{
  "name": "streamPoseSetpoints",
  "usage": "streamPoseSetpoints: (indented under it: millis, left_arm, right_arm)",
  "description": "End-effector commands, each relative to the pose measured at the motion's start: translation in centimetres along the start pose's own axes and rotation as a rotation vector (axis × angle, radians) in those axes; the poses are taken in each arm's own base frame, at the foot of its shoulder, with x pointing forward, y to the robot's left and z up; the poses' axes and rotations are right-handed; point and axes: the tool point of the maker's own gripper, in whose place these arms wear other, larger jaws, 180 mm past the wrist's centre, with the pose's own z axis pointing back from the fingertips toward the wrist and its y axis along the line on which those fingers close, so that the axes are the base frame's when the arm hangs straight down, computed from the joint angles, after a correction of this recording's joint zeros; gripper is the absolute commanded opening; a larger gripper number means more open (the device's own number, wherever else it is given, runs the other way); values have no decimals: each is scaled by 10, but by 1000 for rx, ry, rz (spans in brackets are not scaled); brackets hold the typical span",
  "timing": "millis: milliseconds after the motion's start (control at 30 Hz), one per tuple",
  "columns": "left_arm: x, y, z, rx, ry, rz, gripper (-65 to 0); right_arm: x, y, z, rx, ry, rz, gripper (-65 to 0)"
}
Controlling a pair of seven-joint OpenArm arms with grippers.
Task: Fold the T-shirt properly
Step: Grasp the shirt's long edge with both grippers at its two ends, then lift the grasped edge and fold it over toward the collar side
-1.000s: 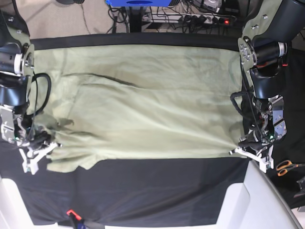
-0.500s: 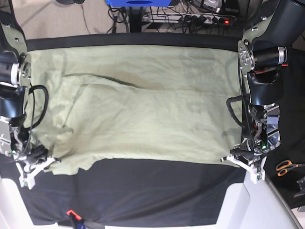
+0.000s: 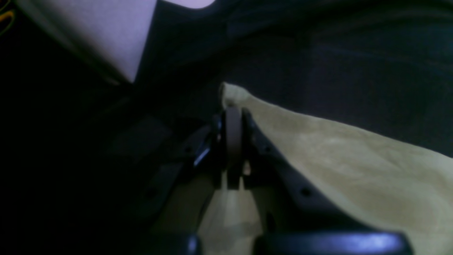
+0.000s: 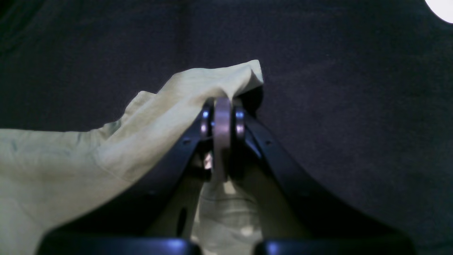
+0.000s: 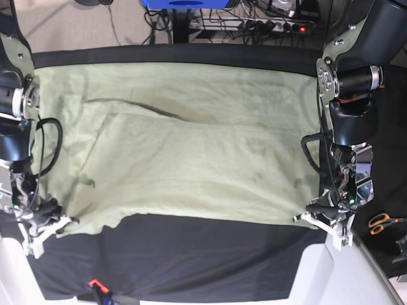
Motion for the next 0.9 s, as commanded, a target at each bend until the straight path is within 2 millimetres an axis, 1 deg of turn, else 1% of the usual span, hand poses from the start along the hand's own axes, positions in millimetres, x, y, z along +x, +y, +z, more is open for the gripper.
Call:
streamPoseSetpoints:
  millis: [0,33,200,300,367,433,467,533,700,800,867]
  left_arm:
    - [25,4,4,5,-62,0,-650]
    - [16,5,4,7,-51,-1,-650]
    - [-2,11,4,16,-24,-5,-650]
    - [0,14,9,22,-47,-12,-650]
    - [6,21,17,34,-84,7,-650]
    - [10,29,25,48,-113,25,-650]
    - [11,32,28,53,-122,26,-650]
    - [3,33,31,56,-116,17,-650]
    - [-23,39,32,67,-73,9,-650]
    - [-37,40,33,68,-51,6,-650]
    - [-38,39,35,67,-56,1,-650]
  right_arm:
    - [28,-11,5,-18,-68,5,-650]
    - [22,-11,5,-19,-59,5,-650]
    - [3,-15,6,-25,-30,0,-650]
    - [-3,-16,6,-28,-19,0,-650]
    - [-6,-17,6,-28,-15,0,-650]
    - [-15,-18,7,-30,0,-1,-650]
    - [-15,-18,7,-30,0,-1,-650]
    - [-18,-17,10,-30,13,14,-650]
    - [-10,-12,26,-34,13,85,-650]
    - [-15,-11,32,-38,55,107,-650]
    - [-18,-13,38,-46,64,109,-650]
